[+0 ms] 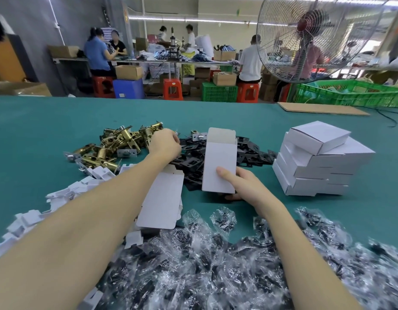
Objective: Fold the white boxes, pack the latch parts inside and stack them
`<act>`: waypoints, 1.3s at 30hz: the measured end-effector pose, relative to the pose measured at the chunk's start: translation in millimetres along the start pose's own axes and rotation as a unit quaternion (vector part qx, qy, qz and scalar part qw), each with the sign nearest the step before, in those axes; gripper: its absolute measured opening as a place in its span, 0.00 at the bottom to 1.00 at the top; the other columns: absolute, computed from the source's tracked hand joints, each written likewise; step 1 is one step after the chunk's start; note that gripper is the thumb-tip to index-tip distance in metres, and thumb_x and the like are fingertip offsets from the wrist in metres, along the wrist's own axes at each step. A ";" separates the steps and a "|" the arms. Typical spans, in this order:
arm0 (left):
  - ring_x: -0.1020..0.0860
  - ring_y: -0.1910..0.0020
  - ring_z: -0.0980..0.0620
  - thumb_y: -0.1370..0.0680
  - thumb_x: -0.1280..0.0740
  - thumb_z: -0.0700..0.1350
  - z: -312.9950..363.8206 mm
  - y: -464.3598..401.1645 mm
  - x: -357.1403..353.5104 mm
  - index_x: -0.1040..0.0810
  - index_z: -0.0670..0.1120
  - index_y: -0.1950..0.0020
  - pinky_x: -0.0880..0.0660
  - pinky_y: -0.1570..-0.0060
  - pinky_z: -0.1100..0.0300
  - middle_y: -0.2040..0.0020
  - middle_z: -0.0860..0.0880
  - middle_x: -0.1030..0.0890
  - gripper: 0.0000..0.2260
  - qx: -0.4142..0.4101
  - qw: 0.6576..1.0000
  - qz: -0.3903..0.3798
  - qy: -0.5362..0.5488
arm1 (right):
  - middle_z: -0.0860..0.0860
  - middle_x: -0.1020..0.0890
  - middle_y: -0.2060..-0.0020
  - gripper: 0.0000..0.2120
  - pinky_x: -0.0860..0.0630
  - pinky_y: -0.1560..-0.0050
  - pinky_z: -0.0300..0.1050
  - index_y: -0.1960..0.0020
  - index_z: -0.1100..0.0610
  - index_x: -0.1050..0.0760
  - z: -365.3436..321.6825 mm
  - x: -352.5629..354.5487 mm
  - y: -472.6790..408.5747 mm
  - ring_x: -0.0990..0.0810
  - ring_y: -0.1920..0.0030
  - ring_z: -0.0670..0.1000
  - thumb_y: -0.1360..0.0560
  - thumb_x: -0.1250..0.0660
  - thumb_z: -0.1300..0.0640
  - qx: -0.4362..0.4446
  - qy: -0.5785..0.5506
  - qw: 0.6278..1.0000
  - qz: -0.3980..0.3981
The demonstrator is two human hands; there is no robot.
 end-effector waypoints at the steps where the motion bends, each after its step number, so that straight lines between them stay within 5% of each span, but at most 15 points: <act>1: 0.20 0.47 0.48 0.23 0.32 0.37 1.9 -0.6 5.2 0.14 0.46 0.50 0.25 0.53 0.59 0.48 0.47 0.16 0.08 0.007 0.998 0.009 0.063 | 0.42 0.15 0.46 0.10 0.16 0.55 0.43 0.45 0.41 0.23 -0.5 -0.1 0.0 0.15 0.47 0.46 0.22 0.32 0.39 0.001 0.000 1.000 -0.001; 4: 0.21 0.52 0.51 0.23 0.32 0.41 10.4 5.6 18.6 0.20 0.47 0.52 0.23 0.55 0.60 0.52 0.50 0.19 0.02 0.054 0.969 0.027 0.240 | 0.42 0.16 0.45 0.09 0.16 0.56 0.42 0.45 0.41 0.24 -1.8 -0.4 0.7 0.16 0.47 0.46 0.22 0.32 0.39 0.000 0.000 1.000 -0.001; 7: 0.18 0.50 0.48 0.24 0.32 0.43 20.9 22.6 19.2 0.28 0.46 0.54 0.17 0.50 0.54 0.55 0.48 0.24 0.05 0.126 0.882 -0.001 0.455 | 0.41 0.16 0.46 0.08 0.16 0.56 0.41 0.45 0.40 0.24 -2.7 -0.6 2.2 0.16 0.47 0.44 0.22 0.32 0.39 0.001 -0.001 1.000 -0.001; 9: 0.19 0.57 0.50 0.25 0.32 0.46 28.8 35.6 24.8 0.31 0.46 0.55 0.17 0.47 0.52 0.58 0.49 0.26 0.08 0.122 0.855 0.008 0.505 | 0.40 0.16 0.46 0.08 0.16 0.56 0.41 0.46 0.40 0.24 -3.1 -0.9 2.6 0.16 0.47 0.43 0.22 0.32 0.39 0.001 0.000 1.000 -0.001; 14: 0.20 0.59 0.49 0.27 0.28 0.46 31.3 67.9 31.7 0.28 0.49 0.58 0.23 0.52 0.50 0.60 0.47 0.20 0.09 0.054 0.914 0.089 0.391 | 0.40 0.16 0.48 0.08 0.17 0.57 0.40 0.47 0.41 0.23 -3.9 -1.2 4.1 0.16 0.50 0.42 0.22 0.31 0.39 0.000 -0.005 1.000 0.002; 16: 0.23 0.61 0.51 0.25 0.28 0.44 28.3 73.1 20.2 0.28 0.48 0.57 0.24 0.53 0.53 0.62 0.50 0.22 0.08 0.037 0.938 0.057 0.341 | 0.41 0.16 0.47 0.07 0.17 0.58 0.39 0.47 0.41 0.23 -4.3 -1.3 4.4 0.16 0.49 0.42 0.22 0.31 0.40 0.001 -0.008 1.000 0.002; 19: 0.19 0.49 0.45 0.23 0.30 0.45 16.1 65.4 13.9 0.25 0.46 0.52 0.24 0.47 0.53 0.59 0.51 0.22 0.06 0.036 0.963 0.009 0.266 | 0.42 0.16 0.45 0.09 0.16 0.56 0.41 0.45 0.42 0.24 -3.0 -0.6 3.7 0.16 0.47 0.44 0.22 0.31 0.40 0.003 -0.006 1.000 0.001; 22: 0.26 0.37 0.43 0.21 0.33 0.49 1.8 46.0 16.3 0.24 0.47 0.39 0.26 0.43 0.53 0.46 0.48 0.20 0.12 0.009 0.999 -0.032 0.035 | 0.42 0.16 0.45 0.10 0.16 0.55 0.41 0.44 0.42 0.24 -1.6 -0.4 2.6 0.16 0.46 0.44 0.22 0.31 0.40 0.005 -0.005 1.000 -0.001; 25: 0.28 0.33 0.42 0.19 0.34 0.51 -5.7 37.8 -1.6 0.28 0.49 0.27 0.27 0.36 0.51 0.32 0.45 0.23 0.21 -0.023 0.980 -0.163 -0.108 | 0.42 0.17 0.44 0.13 0.16 0.54 0.42 0.41 0.44 0.24 -0.6 -0.2 0.7 0.17 0.46 0.44 0.22 0.31 0.39 0.003 -0.002 1.000 -0.001; 32: 0.23 0.47 0.44 0.21 0.32 0.45 -11.2 32.7 -3.8 0.31 0.45 0.36 0.21 0.45 0.47 0.44 0.44 0.23 0.16 0.016 0.983 -0.166 -0.080 | 0.42 0.17 0.44 0.19 0.16 0.52 0.44 0.38 0.46 0.24 1.7 0.2 -2.5 0.17 0.46 0.44 0.23 0.31 0.38 0.002 0.004 1.000 0.001; 37: 0.23 0.51 0.44 0.23 0.31 0.40 -12.9 28.9 12.7 0.28 0.45 0.43 0.26 0.57 0.53 0.48 0.44 0.24 0.10 0.016 0.999 -0.031 0.018 | 0.43 0.17 0.44 0.18 0.17 0.56 0.40 0.38 0.45 0.24 3.2 0.7 -2.6 0.17 0.46 0.45 0.23 0.31 0.38 0.001 0.003 1.000 0.002; 39: 0.23 0.51 0.45 0.23 0.31 0.40 -9.4 27.3 23.8 0.25 0.44 0.44 0.27 0.54 0.55 0.48 0.44 0.21 0.09 -0.012 0.998 0.020 0.055 | 0.43 0.16 0.44 0.16 0.17 0.57 0.39 0.40 0.44 0.24 3.4 0.4 -2.7 0.17 0.46 0.45 0.23 0.31 0.38 0.001 0.003 1.000 0.000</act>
Point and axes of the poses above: each hand's wrist, its own y-axis away from the middle knuckle, its own x-axis out of the back of the hand, z = x × y, the point moved 7 cm from there along -y, towards the middle knuckle
